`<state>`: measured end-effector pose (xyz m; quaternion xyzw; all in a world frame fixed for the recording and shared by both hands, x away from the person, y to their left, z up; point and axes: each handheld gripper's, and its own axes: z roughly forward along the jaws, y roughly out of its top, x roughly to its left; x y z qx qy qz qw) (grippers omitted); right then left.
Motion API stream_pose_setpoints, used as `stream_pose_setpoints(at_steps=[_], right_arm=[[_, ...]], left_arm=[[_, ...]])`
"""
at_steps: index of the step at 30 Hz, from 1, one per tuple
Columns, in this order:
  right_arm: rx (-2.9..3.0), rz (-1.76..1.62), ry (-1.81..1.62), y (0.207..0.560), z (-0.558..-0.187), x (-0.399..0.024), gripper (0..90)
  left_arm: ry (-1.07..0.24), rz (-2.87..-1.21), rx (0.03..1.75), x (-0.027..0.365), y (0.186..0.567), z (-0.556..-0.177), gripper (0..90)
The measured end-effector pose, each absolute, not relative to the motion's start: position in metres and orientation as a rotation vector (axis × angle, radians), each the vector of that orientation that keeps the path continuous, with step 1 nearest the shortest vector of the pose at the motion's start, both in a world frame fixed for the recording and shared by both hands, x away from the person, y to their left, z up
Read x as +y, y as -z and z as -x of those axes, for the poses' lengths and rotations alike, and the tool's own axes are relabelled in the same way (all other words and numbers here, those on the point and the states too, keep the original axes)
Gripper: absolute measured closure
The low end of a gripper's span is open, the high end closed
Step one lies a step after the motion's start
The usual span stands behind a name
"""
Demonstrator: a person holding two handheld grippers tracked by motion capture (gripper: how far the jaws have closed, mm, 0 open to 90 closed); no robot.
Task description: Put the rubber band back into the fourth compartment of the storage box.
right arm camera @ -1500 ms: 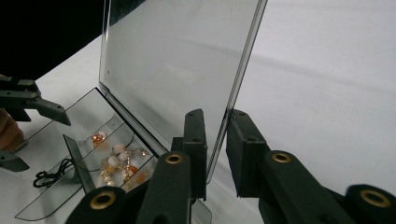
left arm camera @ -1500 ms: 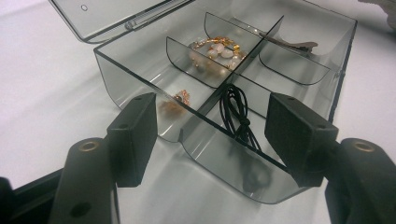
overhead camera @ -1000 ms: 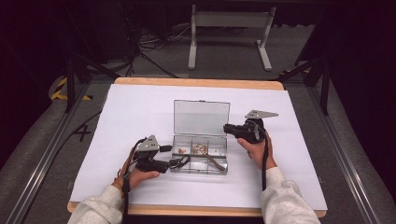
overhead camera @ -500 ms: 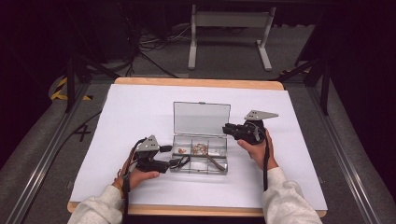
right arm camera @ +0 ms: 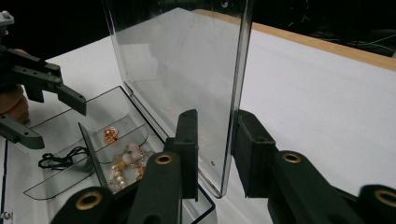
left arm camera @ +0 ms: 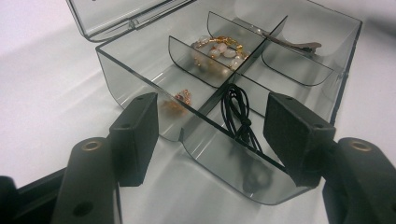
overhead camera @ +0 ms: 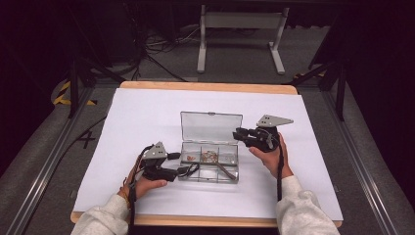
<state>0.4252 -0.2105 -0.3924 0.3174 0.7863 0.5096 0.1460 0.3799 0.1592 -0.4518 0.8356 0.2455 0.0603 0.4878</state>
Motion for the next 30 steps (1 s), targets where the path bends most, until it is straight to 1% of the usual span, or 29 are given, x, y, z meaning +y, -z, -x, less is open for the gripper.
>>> stream_pose_setpoints(at_steps=[6,12,24,30], right_arm=[[2.231,-0.876,-1.482,0.389,-0.419,-0.209,71.3],[2.226,-0.849,-1.494,0.389,-0.415,-0.21,72.6],[2.231,-0.81,-1.519,0.389,-0.406,-0.209,71.6],[2.235,-0.803,-1.512,0.389,-0.403,-0.209,71.2]], left_arm=[[-0.152,-2.03,0.598,0.159,0.452,-0.38,36.9],[-0.157,-2.029,0.599,0.158,0.452,-0.379,36.9],[-0.174,-2.031,0.587,0.158,0.451,-0.379,36.8],[-0.197,-2.01,0.571,0.162,0.446,-0.378,41.5]])
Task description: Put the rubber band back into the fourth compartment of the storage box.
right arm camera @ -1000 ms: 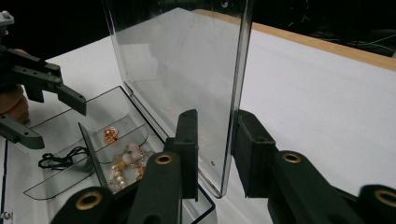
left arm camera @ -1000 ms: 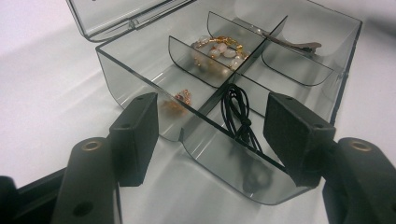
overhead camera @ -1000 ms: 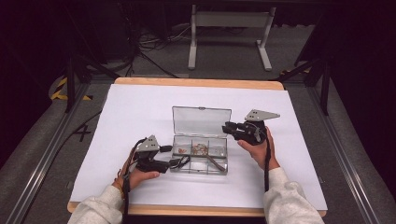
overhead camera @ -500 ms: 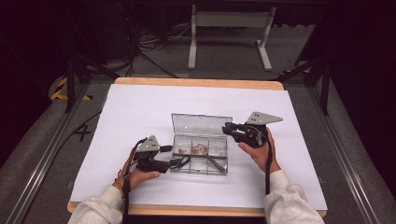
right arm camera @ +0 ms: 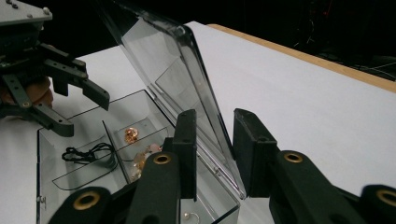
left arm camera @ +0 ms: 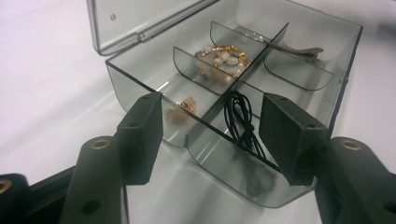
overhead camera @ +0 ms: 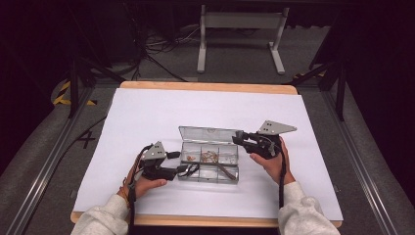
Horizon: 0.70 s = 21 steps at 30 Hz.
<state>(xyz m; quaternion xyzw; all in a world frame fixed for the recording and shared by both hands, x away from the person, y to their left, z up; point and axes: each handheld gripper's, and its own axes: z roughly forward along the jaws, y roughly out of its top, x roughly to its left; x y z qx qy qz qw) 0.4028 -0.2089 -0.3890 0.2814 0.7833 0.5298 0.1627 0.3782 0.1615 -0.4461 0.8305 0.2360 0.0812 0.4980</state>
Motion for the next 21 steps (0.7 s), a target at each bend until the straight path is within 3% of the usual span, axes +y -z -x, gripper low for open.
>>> stream_pose_setpoints(at_steps=[12,21], right_arm=[[2.239,-0.789,-1.496,0.389,-0.399,-0.208,70.7],[2.238,-0.787,-1.5,0.389,-0.398,-0.208,70.5]], left_arm=[[-0.247,-1.97,0.562,0.167,0.433,-0.381,57.6],[-0.268,-1.962,0.578,0.166,0.427,-0.385,63.0]])
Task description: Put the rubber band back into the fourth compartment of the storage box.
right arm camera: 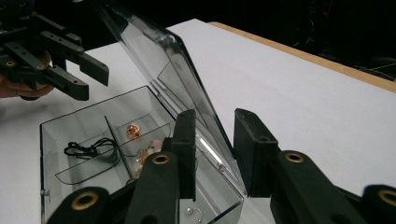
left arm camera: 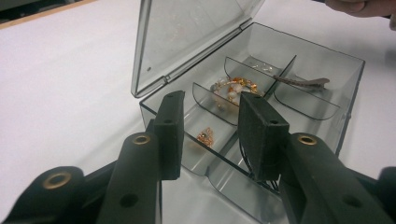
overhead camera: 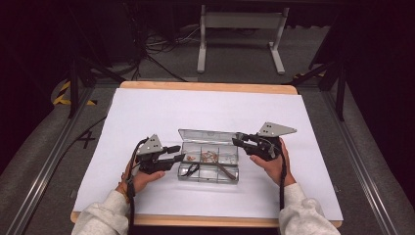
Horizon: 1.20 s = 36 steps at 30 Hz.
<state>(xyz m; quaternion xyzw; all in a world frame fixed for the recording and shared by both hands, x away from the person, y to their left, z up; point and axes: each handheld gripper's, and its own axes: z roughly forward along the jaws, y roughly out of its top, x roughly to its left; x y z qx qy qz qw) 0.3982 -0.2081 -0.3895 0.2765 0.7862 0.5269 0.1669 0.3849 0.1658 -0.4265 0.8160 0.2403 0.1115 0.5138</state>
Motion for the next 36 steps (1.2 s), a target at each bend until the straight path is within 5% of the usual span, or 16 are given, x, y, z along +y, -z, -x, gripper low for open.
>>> stream_pose_setpoints(at_steps=[36], right_arm=[[2.238,-0.79,-1.484,0.39,-0.395,-0.209,70.3]], left_arm=[[-0.311,-1.907,0.593,0.165,0.407,-0.399,75.6]])
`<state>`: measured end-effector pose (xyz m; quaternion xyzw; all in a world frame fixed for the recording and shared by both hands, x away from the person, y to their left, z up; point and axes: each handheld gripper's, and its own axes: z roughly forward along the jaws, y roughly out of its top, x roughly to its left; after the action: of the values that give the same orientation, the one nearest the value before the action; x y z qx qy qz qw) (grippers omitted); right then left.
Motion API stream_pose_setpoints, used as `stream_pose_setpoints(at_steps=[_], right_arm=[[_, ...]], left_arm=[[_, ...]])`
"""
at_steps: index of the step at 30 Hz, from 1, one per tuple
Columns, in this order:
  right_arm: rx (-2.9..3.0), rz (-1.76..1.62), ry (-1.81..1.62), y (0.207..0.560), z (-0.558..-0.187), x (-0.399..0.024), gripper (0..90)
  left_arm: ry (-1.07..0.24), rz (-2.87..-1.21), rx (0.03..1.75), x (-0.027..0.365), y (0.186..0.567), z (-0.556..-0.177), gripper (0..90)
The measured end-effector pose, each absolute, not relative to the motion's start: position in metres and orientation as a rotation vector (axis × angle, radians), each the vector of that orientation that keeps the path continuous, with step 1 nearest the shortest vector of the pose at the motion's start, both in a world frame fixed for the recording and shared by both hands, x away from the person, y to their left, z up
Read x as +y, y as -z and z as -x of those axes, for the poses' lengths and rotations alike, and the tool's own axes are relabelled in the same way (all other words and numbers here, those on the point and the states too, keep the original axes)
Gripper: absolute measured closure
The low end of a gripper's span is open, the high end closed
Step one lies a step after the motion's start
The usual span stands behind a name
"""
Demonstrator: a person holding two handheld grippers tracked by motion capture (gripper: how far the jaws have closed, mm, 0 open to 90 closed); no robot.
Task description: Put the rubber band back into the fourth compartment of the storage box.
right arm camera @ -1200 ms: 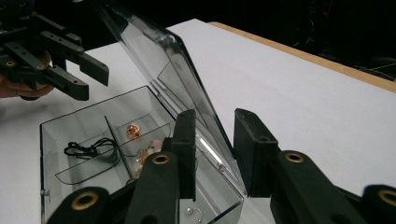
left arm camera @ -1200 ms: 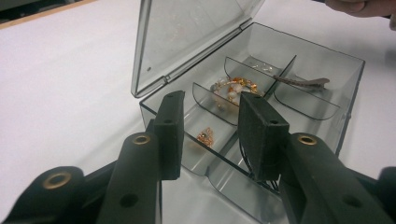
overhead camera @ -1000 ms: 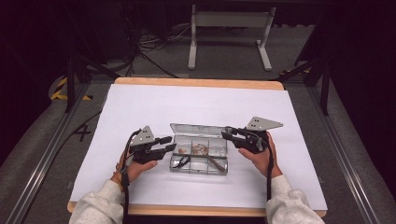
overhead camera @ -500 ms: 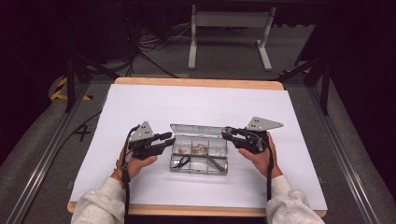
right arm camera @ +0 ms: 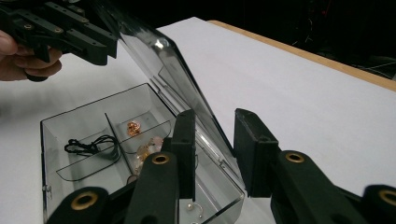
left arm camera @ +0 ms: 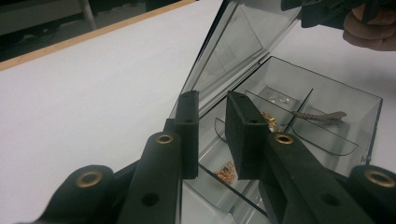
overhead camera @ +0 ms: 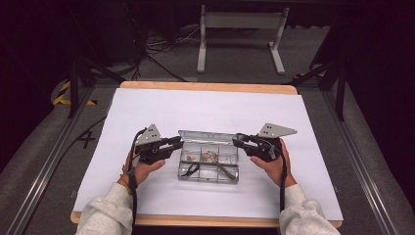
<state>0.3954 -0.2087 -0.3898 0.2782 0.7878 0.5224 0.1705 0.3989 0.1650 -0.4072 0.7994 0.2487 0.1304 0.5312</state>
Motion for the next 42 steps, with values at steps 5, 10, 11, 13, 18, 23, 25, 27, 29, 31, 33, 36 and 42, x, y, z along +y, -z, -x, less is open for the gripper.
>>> stream_pose_setpoints(at_steps=[5,10,11,13,18,23,25,27,29,31,33,36,42], right_arm=[[2.242,-0.791,-1.48,0.39,-0.395,-0.21,70.5],[2.24,-0.805,-1.462,0.391,-0.393,-0.213,72.1],[2.24,-0.813,-1.459,0.391,-0.392,-0.215,72.7],[2.238,-0.816,-1.451,0.391,-0.391,-0.218,73.1],[2.237,-0.82,-1.44,0.391,-0.388,-0.223,74.5],[2.242,-0.82,-1.436,0.391,-0.386,-0.225,76.1],[2.243,-0.814,-1.435,0.391,-0.386,-0.224,76.5],[2.245,-0.808,-1.424,0.391,-0.385,-0.223,76.8],[2.244,-0.805,-1.415,0.391,-0.384,-0.223,77.2],[2.241,-0.807,-1.415,0.39,-0.383,-0.223,77.8],[2.239,-0.806,-1.415,0.39,-0.383,-0.223,78.2],[2.239,-0.806,-1.405,0.39,-0.382,-0.223,78.3],[2.241,-0.797,-1.405,0.391,-0.382,-0.222,78.6]], left_arm=[[-0.311,-1.908,0.593,0.166,0.407,-0.399,76.4],[-0.313,-1.905,0.592,0.167,0.406,-0.398,77.2],[-0.315,-1.907,0.589,0.167,0.405,-0.398,77.3],[-0.316,-1.906,0.592,0.167,0.405,-0.398,77.4],[-0.315,-1.908,0.588,0.167,0.405,-0.398,77.4],[-0.307,-1.91,0.585,0.167,0.405,-0.398,77.5],[-0.308,-1.914,0.581,0.167,0.405,-0.398,77.4],[-0.311,-1.916,0.58,0.167,0.405,-0.398,77.5],[-0.312,-1.917,0.579,0.167,0.405,-0.397,77.7],[-0.316,-1.918,0.576,0.167,0.405,-0.397,77.7],[-0.315,-1.916,0.576,0.167,0.405,-0.397,77.8],[-0.312,-1.916,0.574,0.167,0.405,-0.396,77.8],[-0.309,-1.922,0.572,0.167,0.406,-0.396,77.8]])
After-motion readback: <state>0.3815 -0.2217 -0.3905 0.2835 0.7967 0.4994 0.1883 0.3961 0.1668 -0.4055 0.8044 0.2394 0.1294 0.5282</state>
